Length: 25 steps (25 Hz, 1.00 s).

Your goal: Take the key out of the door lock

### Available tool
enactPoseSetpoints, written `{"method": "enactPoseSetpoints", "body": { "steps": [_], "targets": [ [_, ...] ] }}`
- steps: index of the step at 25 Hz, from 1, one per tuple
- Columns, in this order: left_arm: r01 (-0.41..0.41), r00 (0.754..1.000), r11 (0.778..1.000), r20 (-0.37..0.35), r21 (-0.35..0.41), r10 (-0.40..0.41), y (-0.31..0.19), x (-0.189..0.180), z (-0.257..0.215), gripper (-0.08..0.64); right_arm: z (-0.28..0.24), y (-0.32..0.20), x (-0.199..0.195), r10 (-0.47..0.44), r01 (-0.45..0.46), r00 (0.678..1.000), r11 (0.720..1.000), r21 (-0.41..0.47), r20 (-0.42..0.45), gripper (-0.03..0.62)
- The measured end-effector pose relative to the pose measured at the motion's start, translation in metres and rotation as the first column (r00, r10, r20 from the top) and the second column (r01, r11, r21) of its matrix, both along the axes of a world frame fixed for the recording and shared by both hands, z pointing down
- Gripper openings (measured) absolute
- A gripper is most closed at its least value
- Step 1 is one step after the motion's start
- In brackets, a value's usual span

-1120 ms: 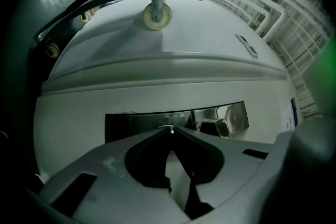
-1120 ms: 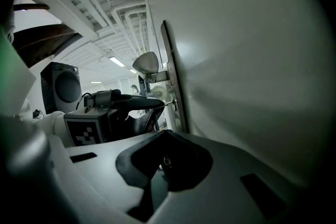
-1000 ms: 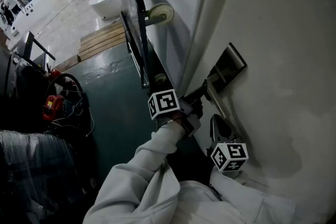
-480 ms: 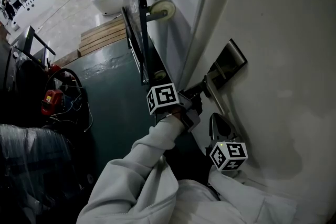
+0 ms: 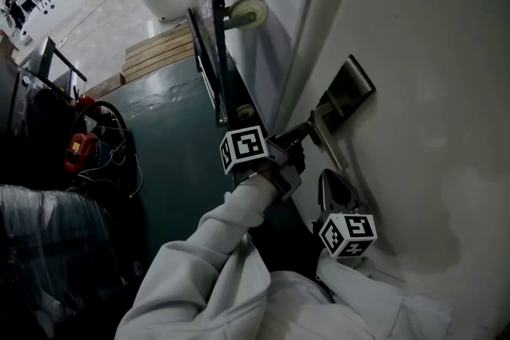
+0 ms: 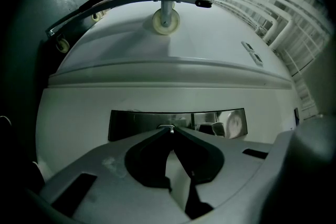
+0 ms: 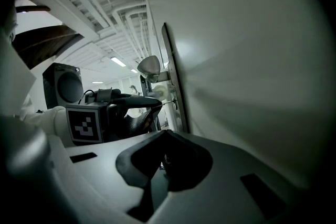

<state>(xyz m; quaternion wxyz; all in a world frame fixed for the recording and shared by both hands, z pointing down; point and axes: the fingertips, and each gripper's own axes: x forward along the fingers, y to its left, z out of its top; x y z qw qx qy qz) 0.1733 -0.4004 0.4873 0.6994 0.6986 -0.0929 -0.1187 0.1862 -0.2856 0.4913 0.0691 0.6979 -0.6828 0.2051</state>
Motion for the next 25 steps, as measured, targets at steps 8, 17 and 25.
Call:
{"method": "enactPoseSetpoints", "body": {
  "steps": [8,17,25],
  "targets": [
    [0.013,0.999,0.998,0.029,0.061,-0.014,0.003,-0.018,-0.002,0.026,0.003,-0.001,-0.009,-0.023,0.023,1.000,1.000,0.006,0.006,0.051],
    [0.037,0.997,0.988,0.064,0.152,-0.047,0.004,-0.036,-0.005,0.026,0.003,-0.002,-0.019,-0.051,0.051,0.999,0.999,0.010,0.006,0.052],
    [0.086,0.987,0.965,0.111,0.250,-0.117,0.003,-0.064,-0.003,0.026,0.004,-0.004,-0.028,-0.084,0.084,0.996,0.996,0.016,0.006,0.051]
  ]
}}
